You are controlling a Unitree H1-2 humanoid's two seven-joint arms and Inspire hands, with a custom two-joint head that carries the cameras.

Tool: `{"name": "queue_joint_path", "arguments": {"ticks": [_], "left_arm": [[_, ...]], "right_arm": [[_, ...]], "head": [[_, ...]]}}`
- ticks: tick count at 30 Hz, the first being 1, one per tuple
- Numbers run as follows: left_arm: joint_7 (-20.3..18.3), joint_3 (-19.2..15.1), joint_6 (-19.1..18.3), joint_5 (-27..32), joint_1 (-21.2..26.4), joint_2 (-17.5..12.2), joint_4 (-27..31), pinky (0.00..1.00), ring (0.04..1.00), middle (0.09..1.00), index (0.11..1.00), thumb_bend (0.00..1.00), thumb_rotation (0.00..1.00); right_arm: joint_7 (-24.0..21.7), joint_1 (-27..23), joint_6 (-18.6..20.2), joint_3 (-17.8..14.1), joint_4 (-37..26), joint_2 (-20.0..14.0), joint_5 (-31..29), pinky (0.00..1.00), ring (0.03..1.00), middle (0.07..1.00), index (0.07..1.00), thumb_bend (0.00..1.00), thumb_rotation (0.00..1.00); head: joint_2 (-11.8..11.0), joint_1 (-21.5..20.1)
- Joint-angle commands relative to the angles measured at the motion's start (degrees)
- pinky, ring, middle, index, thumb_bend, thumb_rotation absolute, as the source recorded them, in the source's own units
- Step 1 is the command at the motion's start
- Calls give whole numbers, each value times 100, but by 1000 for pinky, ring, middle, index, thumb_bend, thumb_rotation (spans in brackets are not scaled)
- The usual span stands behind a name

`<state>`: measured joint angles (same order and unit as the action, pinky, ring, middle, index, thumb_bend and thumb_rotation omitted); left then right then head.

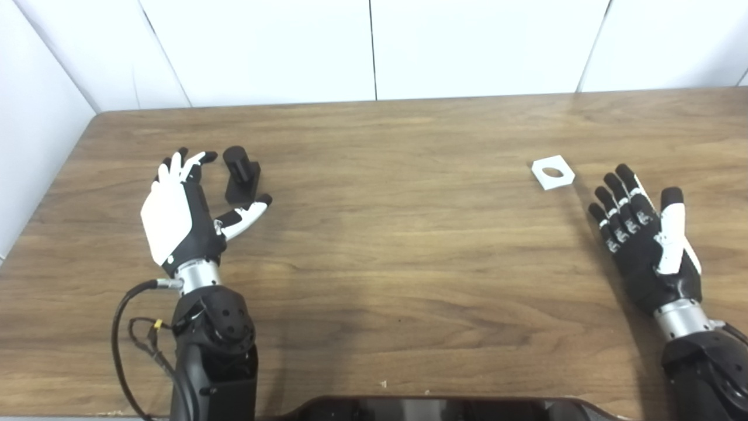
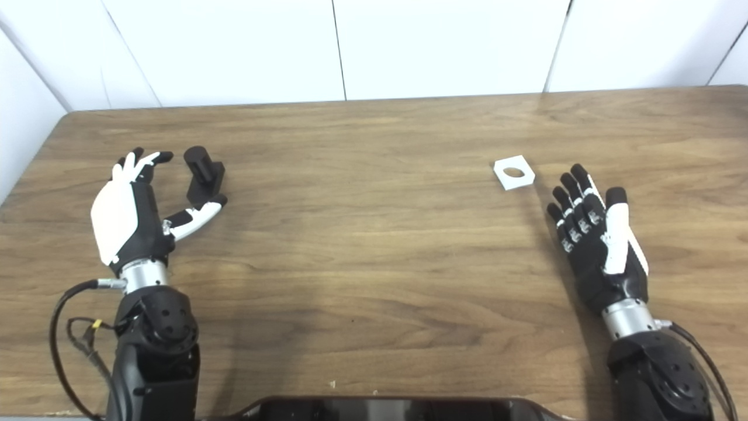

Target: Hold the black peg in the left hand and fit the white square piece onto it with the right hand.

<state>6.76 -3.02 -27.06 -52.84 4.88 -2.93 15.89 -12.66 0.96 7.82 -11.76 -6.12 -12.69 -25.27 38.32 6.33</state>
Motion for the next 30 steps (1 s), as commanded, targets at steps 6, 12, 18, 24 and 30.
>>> {"name": "queue_joint_path", "arguments": {"ticks": [6, 12, 18, 24, 30], "left_arm": [[216, -23, 20, -448, 484, -231, -419, 1000, 1000, 950, 772, 797, 277], [250, -76, 21, -602, 671, -318, -796, 999, 1000, 943, 769, 791, 290], [322, -116, 19, -680, 724, -348, -979, 999, 1000, 941, 774, 784, 292], [297, -268, 15, -773, 715, -181, -1012, 1000, 1000, 952, 793, 777, 296], [323, -314, 16, -845, 712, -99, -1056, 1000, 1000, 948, 790, 774, 293]], "right_arm": [[-150, -51, -333, -38, 19, -9, -45, 1000, 1000, 1000, 1000, 604, 1000], [-172, -32, -430, -17, 90, -17, 2, 1000, 1000, 1000, 1000, 608, 1000], [-215, -23, -478, -41, 188, -46, -50, 1000, 1000, 1000, 1000, 624, 1000], [-312, -18, -472, -99, 285, -120, -135, 1000, 1000, 1000, 1000, 629, 999], [-426, -30, -586, -150, 440, -173, -87, 1000, 1000, 1000, 1000, 634, 1000]], "head": [[-6, 35], [-32, 70], [-35, 143], [-52, 232], [-55, 275]]}}
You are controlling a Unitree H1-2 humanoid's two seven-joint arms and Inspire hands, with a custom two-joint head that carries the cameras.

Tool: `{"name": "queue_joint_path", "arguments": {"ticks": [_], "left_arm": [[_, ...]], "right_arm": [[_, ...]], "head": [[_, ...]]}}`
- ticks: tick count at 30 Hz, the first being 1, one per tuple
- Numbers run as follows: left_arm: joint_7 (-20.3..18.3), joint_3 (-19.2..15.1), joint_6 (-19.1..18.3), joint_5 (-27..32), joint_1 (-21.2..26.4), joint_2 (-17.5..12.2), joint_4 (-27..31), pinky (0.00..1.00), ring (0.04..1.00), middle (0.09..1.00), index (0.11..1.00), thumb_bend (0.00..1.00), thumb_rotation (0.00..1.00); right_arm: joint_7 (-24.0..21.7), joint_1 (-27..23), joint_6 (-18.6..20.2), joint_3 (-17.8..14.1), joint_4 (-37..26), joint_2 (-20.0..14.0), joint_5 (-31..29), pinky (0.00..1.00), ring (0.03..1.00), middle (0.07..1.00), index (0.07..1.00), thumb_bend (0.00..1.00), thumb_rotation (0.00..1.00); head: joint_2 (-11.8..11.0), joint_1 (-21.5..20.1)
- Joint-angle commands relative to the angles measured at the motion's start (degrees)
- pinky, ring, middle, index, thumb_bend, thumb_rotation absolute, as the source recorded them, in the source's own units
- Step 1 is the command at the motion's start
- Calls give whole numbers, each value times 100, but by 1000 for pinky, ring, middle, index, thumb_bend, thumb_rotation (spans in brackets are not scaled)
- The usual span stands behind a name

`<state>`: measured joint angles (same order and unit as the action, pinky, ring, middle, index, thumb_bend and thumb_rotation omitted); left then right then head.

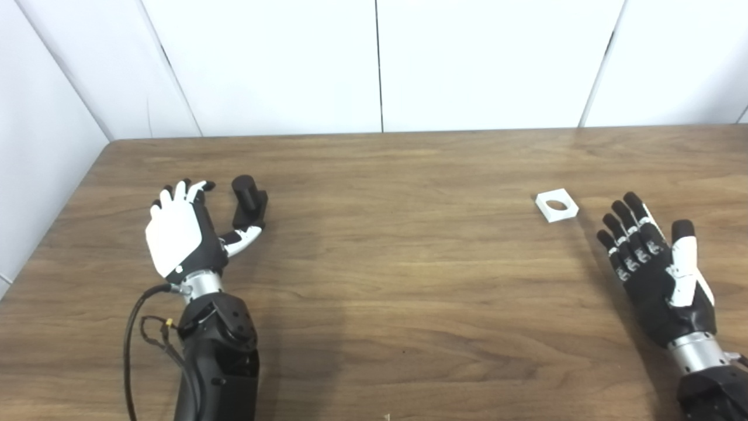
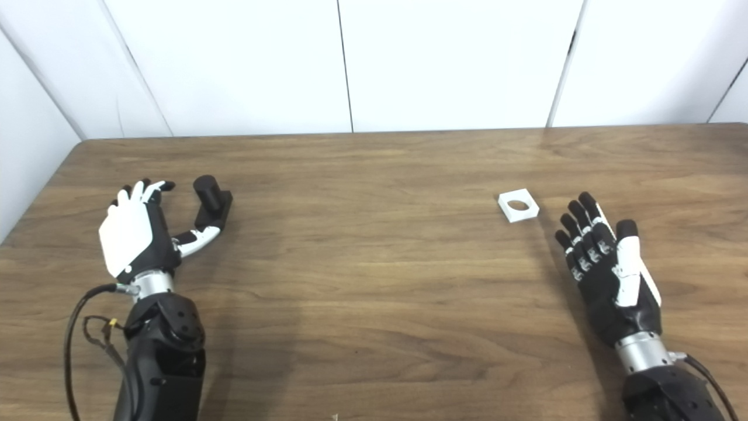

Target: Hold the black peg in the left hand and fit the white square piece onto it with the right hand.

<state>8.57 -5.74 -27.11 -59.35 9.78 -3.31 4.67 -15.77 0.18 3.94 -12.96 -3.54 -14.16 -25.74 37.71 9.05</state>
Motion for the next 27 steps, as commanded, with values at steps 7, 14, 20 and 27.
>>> {"name": "queue_joint_path", "arguments": {"ticks": [7, 14, 20, 27], "left_arm": [[61, -99, 21, -359, 301, -26, -110, 1000, 1000, 949, 785, 770, 342], [-162, -164, 20, -577, 474, -21, -381, 995, 1000, 949, 779, 779, 381], [-258, -151, 20, -662, 580, -12, -528, 982, 1000, 948, 781, 781, 406], [-232, -124, 20, -678, 707, -43, -734, 980, 1000, 944, 776, 787, 401]], "right_arm": [[-180, 35, -210, -31, 277, -40, -112, 1000, 1000, 1000, 1000, 647, 990], [-155, 23, -179, -10, 239, -23, -31, 1000, 1000, 1000, 1000, 646, 997], [-166, 36, -179, -8, 202, -19, -36, 1000, 1000, 1000, 1000, 637, 1000], [-143, 66, -137, 14, 154, -8, -3, 1000, 1000, 1000, 1000, 642, 1000]], "head": [[-6, 4], [-7, -23], [-22, -61], [-37, -88]]}}
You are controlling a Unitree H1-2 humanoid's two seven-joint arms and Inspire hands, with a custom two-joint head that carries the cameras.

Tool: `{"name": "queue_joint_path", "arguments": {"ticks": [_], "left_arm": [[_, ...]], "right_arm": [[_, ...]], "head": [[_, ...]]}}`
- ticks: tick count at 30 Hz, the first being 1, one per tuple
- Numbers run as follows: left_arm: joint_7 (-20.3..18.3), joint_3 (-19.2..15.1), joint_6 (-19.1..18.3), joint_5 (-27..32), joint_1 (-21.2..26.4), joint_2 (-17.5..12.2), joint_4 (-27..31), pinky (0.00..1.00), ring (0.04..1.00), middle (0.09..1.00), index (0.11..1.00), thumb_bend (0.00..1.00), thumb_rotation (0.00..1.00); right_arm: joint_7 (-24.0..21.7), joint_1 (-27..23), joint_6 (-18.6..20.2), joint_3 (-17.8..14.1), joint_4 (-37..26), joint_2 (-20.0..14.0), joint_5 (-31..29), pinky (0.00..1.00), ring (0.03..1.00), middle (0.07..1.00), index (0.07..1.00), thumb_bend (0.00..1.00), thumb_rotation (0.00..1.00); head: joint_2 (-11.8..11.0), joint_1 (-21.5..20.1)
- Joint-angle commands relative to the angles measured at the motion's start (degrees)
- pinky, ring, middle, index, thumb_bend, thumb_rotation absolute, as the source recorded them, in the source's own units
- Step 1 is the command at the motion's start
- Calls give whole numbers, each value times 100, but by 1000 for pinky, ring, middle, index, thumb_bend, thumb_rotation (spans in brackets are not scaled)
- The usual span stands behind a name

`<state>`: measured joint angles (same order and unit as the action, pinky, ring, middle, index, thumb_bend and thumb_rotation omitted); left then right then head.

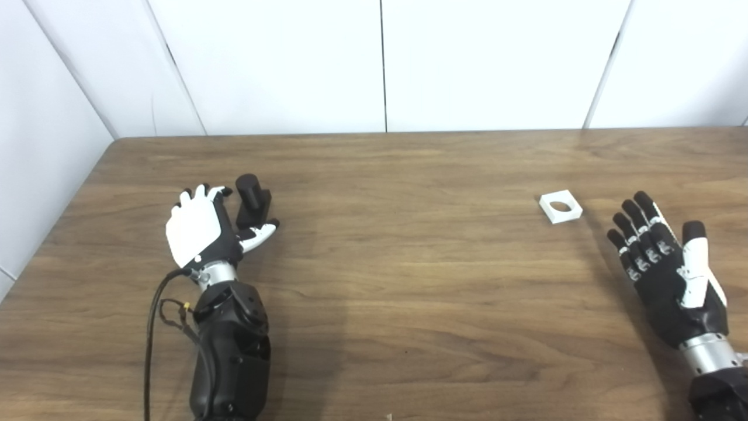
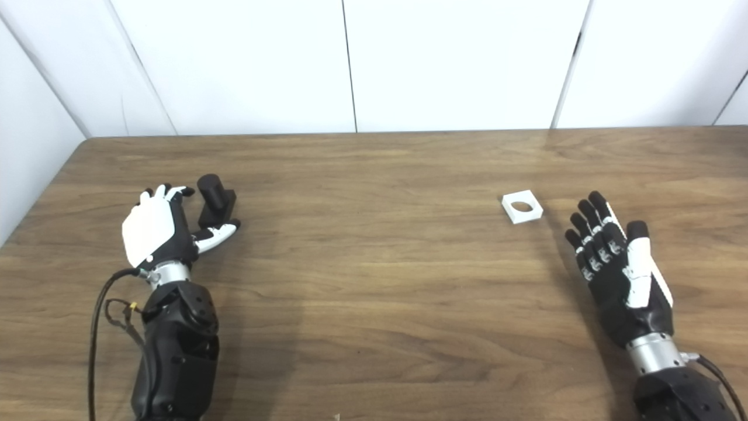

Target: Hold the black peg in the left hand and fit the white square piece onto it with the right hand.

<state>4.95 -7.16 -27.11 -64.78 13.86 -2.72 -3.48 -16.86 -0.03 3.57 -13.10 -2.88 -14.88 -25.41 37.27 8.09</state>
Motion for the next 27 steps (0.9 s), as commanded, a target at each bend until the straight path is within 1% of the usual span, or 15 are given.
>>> {"name": "queue_joint_path", "arguments": {"ticks": [1, 8, 11, 20, 27], "left_arm": [[112, 22, 20, -151, 316, -110, 59, 979, 1000, 943, 775, 786, 397], [146, 103, 20, -194, 419, -195, -146, 971, 1000, 945, 769, 784, 380], [171, 122, 20, -157, 469, -234, -242, 975, 1000, 948, 766, 784, 384], [290, 217, 21, -77, 617, -354, -592, 986, 1000, 946, 766, 778, 398], [238, 247, 20, -103, 687, -392, -723, 984, 1000, 943, 762, 776, 387]], "right_arm": [[-16, 87, -69, 32, 81, 71, -32, 1000, 1000, 1000, 1000, 640, 1000], [-29, 95, -89, 66, 74, 105, -27, 1000, 1000, 1000, 1000, 642, 1000], [25, 114, -58, 62, 33, 136, -20, 1000, 1000, 1000, 1000, 648, 987], [-26, 150, -146, 60, 90, 130, -22, 1000, 1000, 1000, 1000, 646, 1000], [-23, 183, -195, 61, 102, 117, 32, 1000, 1000, 1000, 1000, 650, 1000]], "head": [[5, -8], [-3, -23], [-8, -43], [-24, -70], [-24, -70]]}}
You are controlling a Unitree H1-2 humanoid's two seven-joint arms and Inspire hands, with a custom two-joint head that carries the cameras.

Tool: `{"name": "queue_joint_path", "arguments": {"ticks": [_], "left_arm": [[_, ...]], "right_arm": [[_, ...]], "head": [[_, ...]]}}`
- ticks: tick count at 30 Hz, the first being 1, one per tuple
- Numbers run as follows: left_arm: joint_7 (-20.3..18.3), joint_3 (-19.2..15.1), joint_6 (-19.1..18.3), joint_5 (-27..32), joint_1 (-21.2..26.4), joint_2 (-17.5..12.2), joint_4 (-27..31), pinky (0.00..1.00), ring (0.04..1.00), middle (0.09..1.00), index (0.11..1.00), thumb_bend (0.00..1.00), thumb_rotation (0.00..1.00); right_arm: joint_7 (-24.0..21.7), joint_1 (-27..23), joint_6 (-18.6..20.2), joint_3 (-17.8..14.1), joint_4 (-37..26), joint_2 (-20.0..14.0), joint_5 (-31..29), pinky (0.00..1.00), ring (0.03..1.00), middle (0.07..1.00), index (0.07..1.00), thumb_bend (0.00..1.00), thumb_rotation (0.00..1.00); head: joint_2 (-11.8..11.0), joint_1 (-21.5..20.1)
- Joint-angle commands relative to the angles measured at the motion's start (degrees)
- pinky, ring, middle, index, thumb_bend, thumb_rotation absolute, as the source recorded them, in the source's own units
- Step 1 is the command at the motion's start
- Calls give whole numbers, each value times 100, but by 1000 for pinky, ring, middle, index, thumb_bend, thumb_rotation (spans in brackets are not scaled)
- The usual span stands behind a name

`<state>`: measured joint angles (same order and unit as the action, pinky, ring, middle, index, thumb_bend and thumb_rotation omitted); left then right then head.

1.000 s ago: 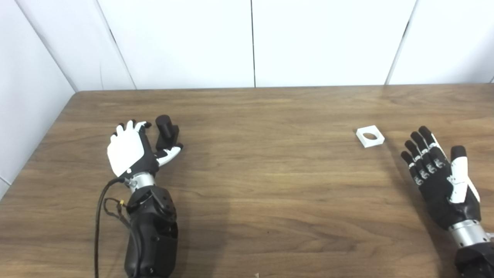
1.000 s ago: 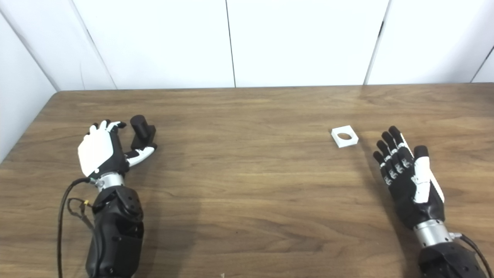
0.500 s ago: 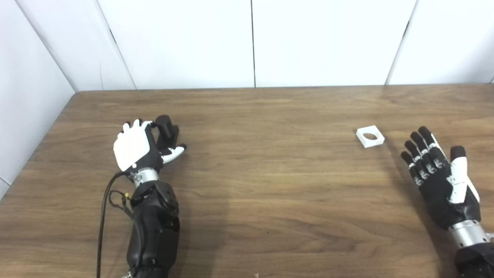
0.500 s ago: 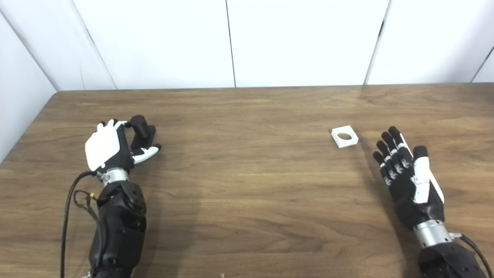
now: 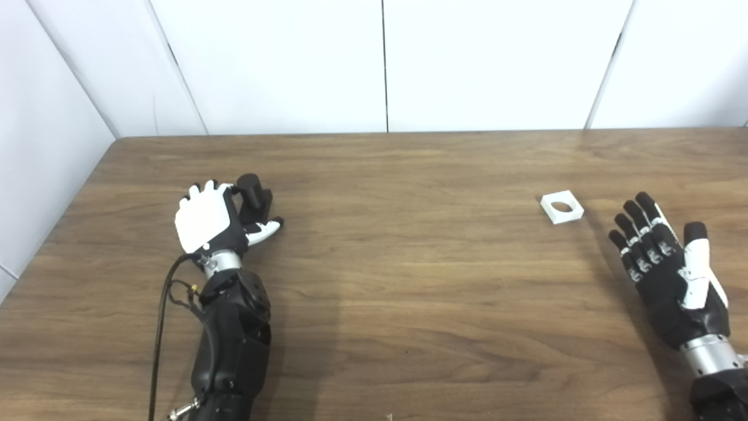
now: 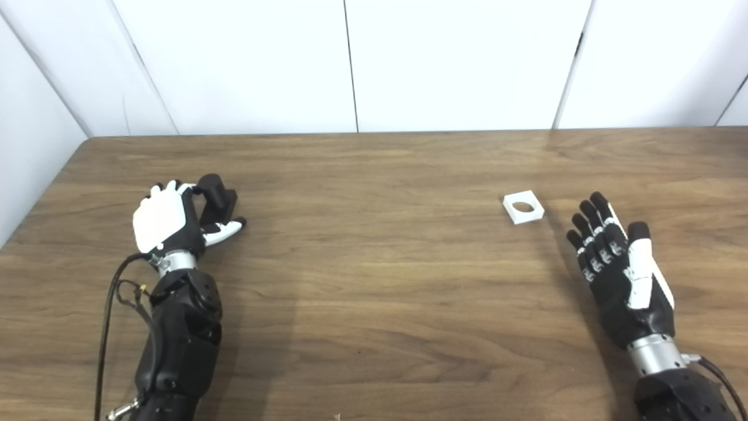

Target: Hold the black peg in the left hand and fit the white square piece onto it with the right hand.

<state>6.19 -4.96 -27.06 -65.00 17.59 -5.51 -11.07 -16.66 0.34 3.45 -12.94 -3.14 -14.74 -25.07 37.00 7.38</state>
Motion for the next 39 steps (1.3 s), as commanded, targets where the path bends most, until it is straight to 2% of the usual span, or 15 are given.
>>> {"name": "queue_joint_path", "arguments": {"ticks": [1, 11, 16, 31, 39], "left_arm": [[109, 30, 15, -77, 317, -123, 29, 984, 1000, 943, 761, 777, 385], [-2, 81, 15, -163, 313, -158, -11, 987, 1000, 928, 739, 791, 350], [-47, 100, 15, -206, 303, -169, 8, 983, 1000, 923, 731, 764, 339], [-101, 80, 15, -44, 236, -159, 166, 995, 998, 907, 643, 722, 176], [-33, 71, 15, 4, 212, -156, 175, 987, 997, 912, 625, 715, 99]], "right_arm": [[-45, 148, -185, 40, 132, 110, -16, 1000, 1000, 1000, 1000, 650, 1000], [-7, 187, -154, 23, 59, 137, -30, 1000, 1000, 1000, 1000, 650, 999], [-42, 190, -184, 21, 98, 119, -36, 1000, 1000, 1000, 1000, 650, 999], [-47, 181, -157, -4, 97, 114, -85, 1000, 1000, 1000, 1000, 653, 992], [-44, 180, -168, 6, 109, 87, -30, 1000, 1000, 1000, 1000, 666, 998]], "head": [[16, -41], [38, -54], [64, -36], [99, -23], [115, -23]]}}
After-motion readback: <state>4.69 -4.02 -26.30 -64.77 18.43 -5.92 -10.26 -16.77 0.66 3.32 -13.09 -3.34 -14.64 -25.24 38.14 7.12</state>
